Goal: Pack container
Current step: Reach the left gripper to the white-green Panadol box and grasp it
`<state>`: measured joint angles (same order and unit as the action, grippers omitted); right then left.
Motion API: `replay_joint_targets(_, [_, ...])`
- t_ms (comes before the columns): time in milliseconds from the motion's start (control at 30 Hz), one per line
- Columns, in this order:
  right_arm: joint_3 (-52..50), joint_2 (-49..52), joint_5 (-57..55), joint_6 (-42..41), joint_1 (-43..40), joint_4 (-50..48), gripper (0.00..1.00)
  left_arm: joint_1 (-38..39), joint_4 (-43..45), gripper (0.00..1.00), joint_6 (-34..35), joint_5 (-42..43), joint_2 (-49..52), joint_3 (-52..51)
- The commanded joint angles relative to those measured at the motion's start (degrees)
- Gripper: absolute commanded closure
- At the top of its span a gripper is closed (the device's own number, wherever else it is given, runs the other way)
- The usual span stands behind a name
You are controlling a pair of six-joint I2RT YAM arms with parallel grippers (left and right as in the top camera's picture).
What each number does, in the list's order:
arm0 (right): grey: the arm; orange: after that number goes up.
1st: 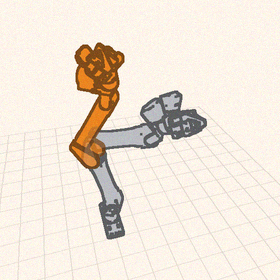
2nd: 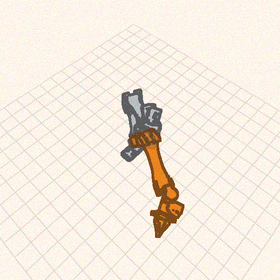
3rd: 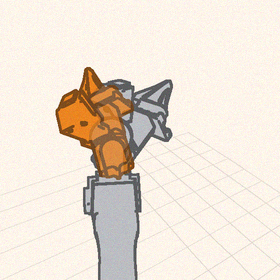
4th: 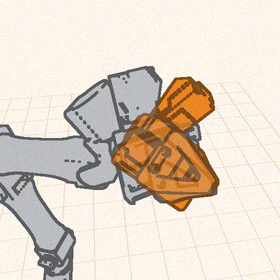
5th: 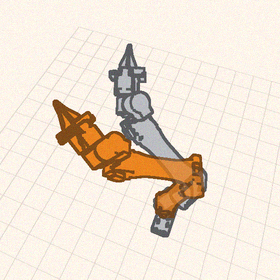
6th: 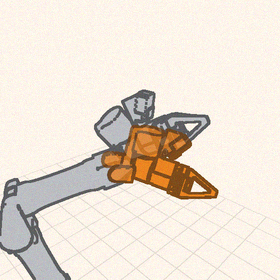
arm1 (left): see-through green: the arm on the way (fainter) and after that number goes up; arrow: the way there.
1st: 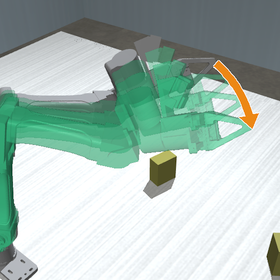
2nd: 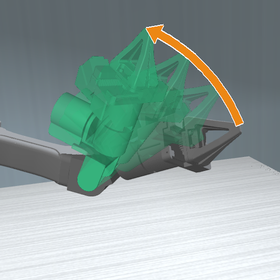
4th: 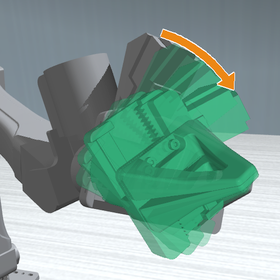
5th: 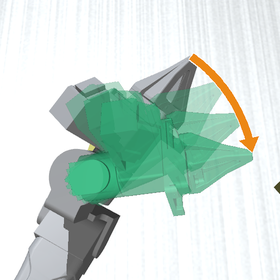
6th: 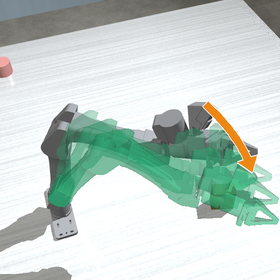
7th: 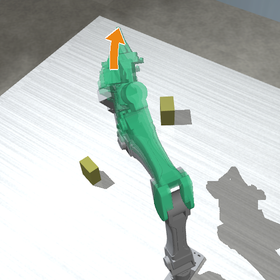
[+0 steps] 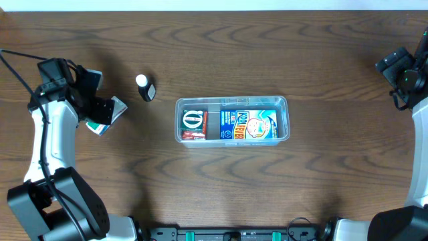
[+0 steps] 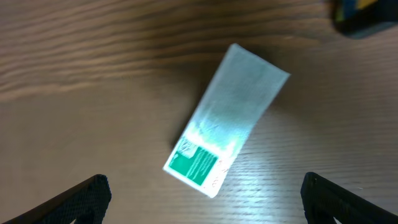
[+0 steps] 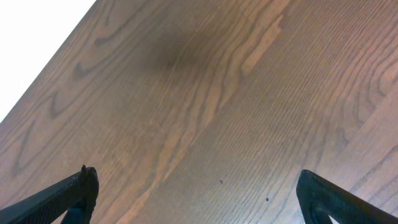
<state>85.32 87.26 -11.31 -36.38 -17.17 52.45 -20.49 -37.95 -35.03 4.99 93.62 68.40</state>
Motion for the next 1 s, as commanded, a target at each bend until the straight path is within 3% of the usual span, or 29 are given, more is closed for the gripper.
replay_joint_targets(0, [0.00,0.20,-0.24,0.22,-0.22,-0.09,0.01,0.09,-0.09,0.02,-4.02,5.14,2.62,0.17])
replay_joint_targets(800, [0.00,0.20,-0.24,0.22,-0.22,-0.09,0.01,0.04,6.54,0.02,-4.22,4.87,12.00,0.17])
replay_joint_targets(967, [0.00,0.20,-0.24,0.22,-0.22,-0.09,0.01,0.02,6.67,0.02,-6.99,4.85,13.25,0.17])
